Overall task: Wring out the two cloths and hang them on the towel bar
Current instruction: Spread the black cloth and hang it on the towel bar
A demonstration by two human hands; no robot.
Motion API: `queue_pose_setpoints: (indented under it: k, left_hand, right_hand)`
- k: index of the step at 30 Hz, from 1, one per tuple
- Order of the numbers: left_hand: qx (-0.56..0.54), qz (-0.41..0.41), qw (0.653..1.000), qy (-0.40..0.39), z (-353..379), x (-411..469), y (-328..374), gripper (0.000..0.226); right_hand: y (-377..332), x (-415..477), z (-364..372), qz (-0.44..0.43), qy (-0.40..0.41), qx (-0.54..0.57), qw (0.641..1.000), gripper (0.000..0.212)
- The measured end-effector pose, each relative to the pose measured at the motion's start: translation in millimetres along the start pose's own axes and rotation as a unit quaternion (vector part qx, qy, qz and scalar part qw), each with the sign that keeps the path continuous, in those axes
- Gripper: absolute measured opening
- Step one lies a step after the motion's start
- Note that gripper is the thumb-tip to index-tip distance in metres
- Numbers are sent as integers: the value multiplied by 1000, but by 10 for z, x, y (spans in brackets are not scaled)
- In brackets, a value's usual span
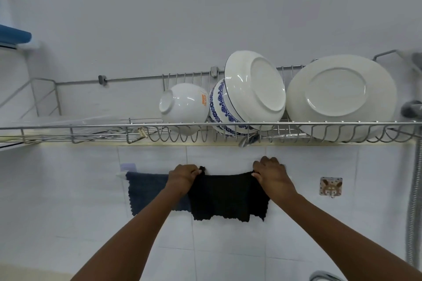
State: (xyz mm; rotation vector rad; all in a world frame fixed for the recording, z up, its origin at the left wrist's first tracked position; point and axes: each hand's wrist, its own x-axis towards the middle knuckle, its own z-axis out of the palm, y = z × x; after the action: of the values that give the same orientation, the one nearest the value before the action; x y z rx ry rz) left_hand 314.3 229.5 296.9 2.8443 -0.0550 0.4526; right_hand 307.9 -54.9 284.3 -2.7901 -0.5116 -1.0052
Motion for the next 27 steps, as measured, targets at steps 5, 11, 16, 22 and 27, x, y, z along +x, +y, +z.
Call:
queue_pose_setpoints:
  k: [5,11,16,22,27]
  left_hand:
    - [200,13,979,-37,-14,-22,-42,40]
    - [101,28,994,9,-11,-63,37,28]
    - [261,31,965,-17,-49,-148,38,38]
    - [150,48,979,129,18,-250,20,23]
    - [105,64,991,56,0,-262,-83,20]
  right_hand:
    - [41,21,-135,9,-57,-133,989,40]
    - [129,-62,-184,-19,-68,-15,997,25]
    - [88,-53,-288,-23,-119,-130,984,32]
    - [220,-141,-304,-22,-72,-48,996,22]
    - [303,-181,-367,-44,-44,-63,996,14]
